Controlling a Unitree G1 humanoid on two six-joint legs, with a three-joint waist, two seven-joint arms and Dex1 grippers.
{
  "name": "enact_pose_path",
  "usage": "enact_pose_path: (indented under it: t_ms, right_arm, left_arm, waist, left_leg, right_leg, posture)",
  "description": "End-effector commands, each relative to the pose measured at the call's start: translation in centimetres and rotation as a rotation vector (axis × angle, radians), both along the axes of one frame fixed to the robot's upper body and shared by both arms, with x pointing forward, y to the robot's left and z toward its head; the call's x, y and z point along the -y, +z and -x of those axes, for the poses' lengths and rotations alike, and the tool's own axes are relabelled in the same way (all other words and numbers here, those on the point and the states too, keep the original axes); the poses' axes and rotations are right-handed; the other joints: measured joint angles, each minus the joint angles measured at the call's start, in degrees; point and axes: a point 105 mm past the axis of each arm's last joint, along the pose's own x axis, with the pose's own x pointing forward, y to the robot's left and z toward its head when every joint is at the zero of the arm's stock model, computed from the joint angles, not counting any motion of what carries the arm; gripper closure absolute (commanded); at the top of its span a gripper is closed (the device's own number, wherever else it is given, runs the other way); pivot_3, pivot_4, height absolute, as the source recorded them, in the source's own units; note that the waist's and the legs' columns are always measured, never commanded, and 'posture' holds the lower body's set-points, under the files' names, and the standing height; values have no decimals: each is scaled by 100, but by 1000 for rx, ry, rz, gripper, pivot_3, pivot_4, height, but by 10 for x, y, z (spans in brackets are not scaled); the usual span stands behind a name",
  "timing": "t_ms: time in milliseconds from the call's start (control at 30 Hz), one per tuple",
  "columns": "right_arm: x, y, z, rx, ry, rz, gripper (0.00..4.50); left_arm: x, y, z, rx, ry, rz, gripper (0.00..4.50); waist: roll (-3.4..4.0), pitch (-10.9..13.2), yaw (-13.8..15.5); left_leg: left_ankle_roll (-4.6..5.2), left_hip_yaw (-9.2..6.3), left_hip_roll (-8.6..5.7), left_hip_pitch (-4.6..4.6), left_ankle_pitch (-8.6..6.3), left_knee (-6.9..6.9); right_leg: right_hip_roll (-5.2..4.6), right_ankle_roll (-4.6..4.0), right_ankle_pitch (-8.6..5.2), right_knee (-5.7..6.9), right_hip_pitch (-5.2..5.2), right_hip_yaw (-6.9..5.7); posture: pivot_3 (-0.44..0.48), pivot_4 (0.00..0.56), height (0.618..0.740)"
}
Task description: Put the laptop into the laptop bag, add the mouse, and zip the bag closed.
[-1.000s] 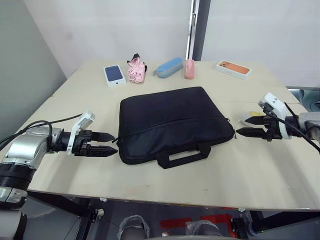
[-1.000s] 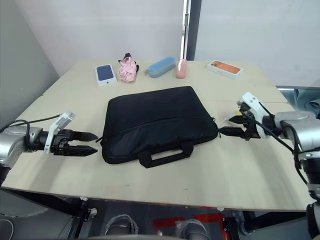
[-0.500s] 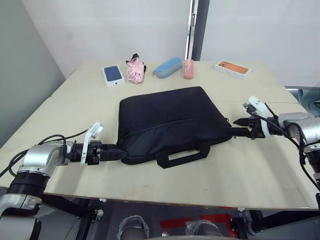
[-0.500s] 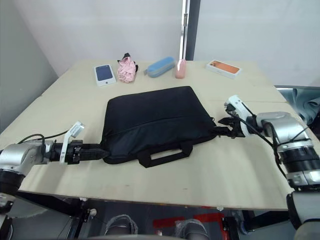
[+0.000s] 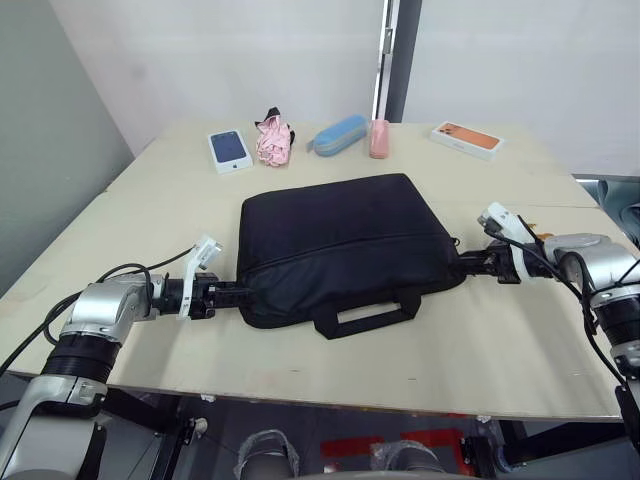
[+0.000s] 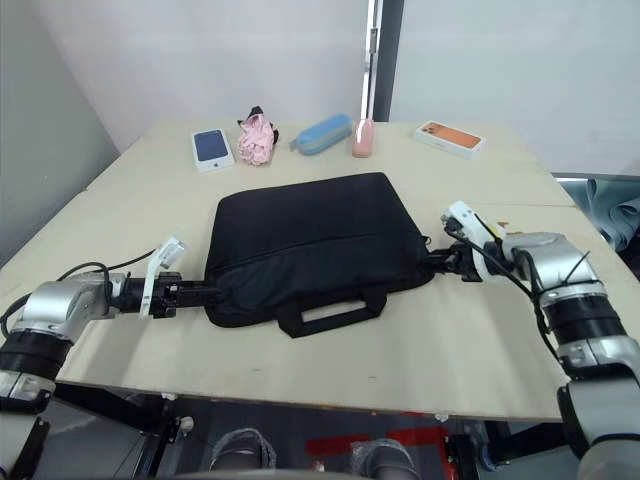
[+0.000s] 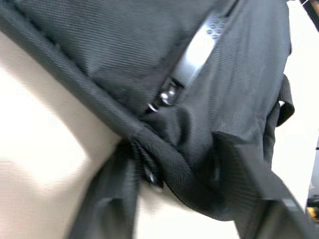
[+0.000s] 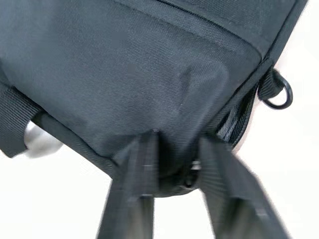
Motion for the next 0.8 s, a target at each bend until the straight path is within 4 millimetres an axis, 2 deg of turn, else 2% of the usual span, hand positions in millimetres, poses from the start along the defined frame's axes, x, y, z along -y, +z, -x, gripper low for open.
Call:
enact_pose_path:
  t_ms: [33, 167, 400, 500, 600, 733, 800]
  right_arm:
    - [-27, 7, 16, 11, 123, -41, 4479]
    - [-48, 8, 32, 14, 183, -53, 4479]
    - [-90, 10, 65, 4, 315, -106, 4479]
    - [-103, 9, 75, -10, 358, -117, 4479]
    - [-107, 3, 75, -11, 353, -98, 4479]
    - [-101, 0, 67, 23, 308, -86, 4500]
    - [-98, 1, 66, 17, 301, -103, 3855]
  left_arm:
    - [-12, 8, -8, 63, -2, -81, 3631]
    - [-27, 22, -15, 98, 11, -87, 3631]
    - [-63, 40, -30, 158, 39, -215, 3631]
    - [-72, 41, -34, 164, 47, -259, 3631]
    - [-75, 41, -34, 154, 37, -257, 3631]
    - [-72, 35, -27, 129, -27, -262, 2387]
    - [-75, 33, -28, 139, -16, -289, 1681]
  waist:
    - [0, 0, -1]
    - [0, 0, -37]
    - [-1, 3, -15]
    - [-2, 3, 11]
    - [-2, 3, 33]
    - [-3, 3, 38]
    - [-3, 3, 34]
  left_leg:
    - [10, -1, 2, -1, 7, -5]
    - [20, 1, 8, 0, 15, -10]
    - [-16, 1, 15, -1, -2, -13]
    - [-17, 0, 13, -9, -3, -14]
    - [-18, -11, 12, -30, -3, -12]
    - [-19, -14, 9, -51, -2, -9]
    - [-20, -15, 9, -50, -2, -8]
  right_leg:
    - [2, 0, 0, -2, -2, -2]
    - [8, 1, -1, -2, -7, 0]
    - [14, 1, -1, -2, -12, 2]
    - [11, 1, -1, -8, -14, 0]
    - [10, 1, 0, -8, -27, -9]
    - [8, 3, 2, -4, -44, -11]
    - [7, 4, 2, -1, -44, -12]
  posture:
    - [0, 150, 740]
    - [0, 150, 740]
    - [0, 150, 740]
    - [0, 150, 740]
    - [0, 150, 740]
    - [0, 150, 740]
    - [0, 150, 740]
